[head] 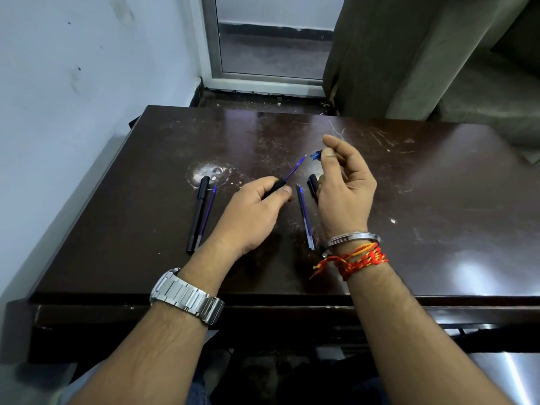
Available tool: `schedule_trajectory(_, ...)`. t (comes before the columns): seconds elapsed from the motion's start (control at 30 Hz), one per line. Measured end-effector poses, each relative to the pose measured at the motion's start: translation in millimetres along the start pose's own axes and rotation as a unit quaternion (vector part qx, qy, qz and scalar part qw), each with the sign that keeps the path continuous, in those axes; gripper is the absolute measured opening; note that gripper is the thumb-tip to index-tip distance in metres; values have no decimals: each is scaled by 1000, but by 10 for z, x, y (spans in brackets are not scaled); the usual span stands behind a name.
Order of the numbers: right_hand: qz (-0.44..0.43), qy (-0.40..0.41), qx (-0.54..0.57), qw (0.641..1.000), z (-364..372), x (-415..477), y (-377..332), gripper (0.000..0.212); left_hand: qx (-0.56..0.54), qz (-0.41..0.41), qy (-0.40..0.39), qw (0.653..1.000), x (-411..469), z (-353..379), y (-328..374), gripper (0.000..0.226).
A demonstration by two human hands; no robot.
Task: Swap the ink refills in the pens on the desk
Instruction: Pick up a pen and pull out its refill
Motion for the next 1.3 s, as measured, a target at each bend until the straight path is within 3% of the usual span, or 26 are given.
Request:
schedule_trajectory(0.37, -52, -14, -30, 998, -4, -20, -39, 18, 17, -15, -22, 999, -2, 11, -9, 21)
schedule_trajectory(0.57, -58, -6, -38, 998, -22, -1, -37, 19, 18, -15, -20, 1000, -8, 2, -2, 23)
schedule_trajectory(0.9, -55, -77, -98, 991, -1, -41, -22, 19, 27, -7, 1, 1000, -3, -20, -3, 25)
schedule_trajectory(1.3, -64, -81, -105, 989, 9, -46, -19, 20, 2, -14, 10, 1000, -26, -11, 17, 22)
Point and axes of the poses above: each hand's wrist, its own x-axis towards the middle knuckle, its own z-axis out of the palm, y = z × x, the point moved 2 cm from there along x, towards the middle knuckle, and after that the axes turned 14 degrees about y, right-handed, at the moved point
